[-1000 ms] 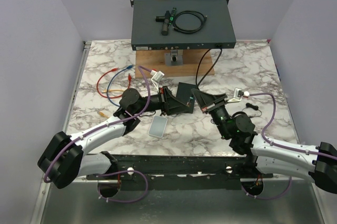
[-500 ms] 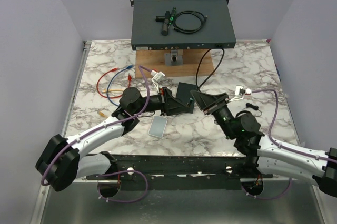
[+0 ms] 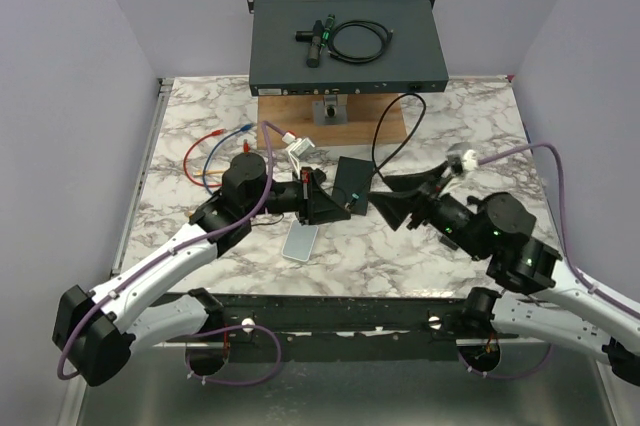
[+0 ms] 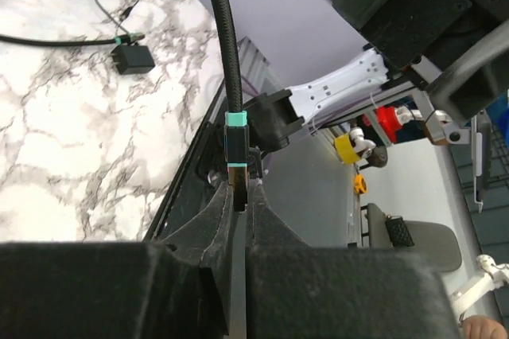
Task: Insert the plug into the switch port
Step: Pick up the connector from the center of the board.
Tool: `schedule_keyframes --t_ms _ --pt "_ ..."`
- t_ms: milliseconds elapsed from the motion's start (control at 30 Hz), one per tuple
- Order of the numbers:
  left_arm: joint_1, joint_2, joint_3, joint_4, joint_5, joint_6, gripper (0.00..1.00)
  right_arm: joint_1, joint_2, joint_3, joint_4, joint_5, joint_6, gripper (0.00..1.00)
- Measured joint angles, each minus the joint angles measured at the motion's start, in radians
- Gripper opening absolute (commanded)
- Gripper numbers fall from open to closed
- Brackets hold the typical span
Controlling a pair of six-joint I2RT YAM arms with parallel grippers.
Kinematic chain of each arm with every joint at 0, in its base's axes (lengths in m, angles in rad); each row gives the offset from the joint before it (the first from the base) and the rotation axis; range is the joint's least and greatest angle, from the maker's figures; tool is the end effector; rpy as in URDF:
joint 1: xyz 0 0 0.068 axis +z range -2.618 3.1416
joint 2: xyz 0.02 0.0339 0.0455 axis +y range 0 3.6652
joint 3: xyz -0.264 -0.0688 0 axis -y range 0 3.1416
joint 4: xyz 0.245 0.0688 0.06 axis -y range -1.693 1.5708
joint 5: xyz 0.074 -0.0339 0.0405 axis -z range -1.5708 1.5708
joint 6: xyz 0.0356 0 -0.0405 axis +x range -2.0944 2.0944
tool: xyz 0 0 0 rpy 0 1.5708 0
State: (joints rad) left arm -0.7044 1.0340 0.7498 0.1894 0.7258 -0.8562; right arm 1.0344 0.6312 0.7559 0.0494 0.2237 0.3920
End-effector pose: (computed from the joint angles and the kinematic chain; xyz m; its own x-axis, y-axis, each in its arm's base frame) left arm 0.1654 -0.1716 0.3197 -0.7935 -0.0671 -0.6049 0.5929 0.1394 -0.7931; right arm 0.0832 0.1245 0.3781 -0.1957 0.3997 -0.8955 -0.7052 0.5772 0.4118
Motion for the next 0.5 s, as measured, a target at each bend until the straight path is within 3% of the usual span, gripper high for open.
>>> schedule_keyframes --t_ms 267,500 --pt "0.000 -0.061 0.085 -0.334 -0.014 0.143 0.00 0.000 0.275 0.186 -0.360 -0.106 -0.314 0.65" --pt "0.000 -0.100 0.113 -0.600 -0.024 0.272 0.00 0.000 0.297 0.262 -0.475 -0.207 -0.524 0.65"
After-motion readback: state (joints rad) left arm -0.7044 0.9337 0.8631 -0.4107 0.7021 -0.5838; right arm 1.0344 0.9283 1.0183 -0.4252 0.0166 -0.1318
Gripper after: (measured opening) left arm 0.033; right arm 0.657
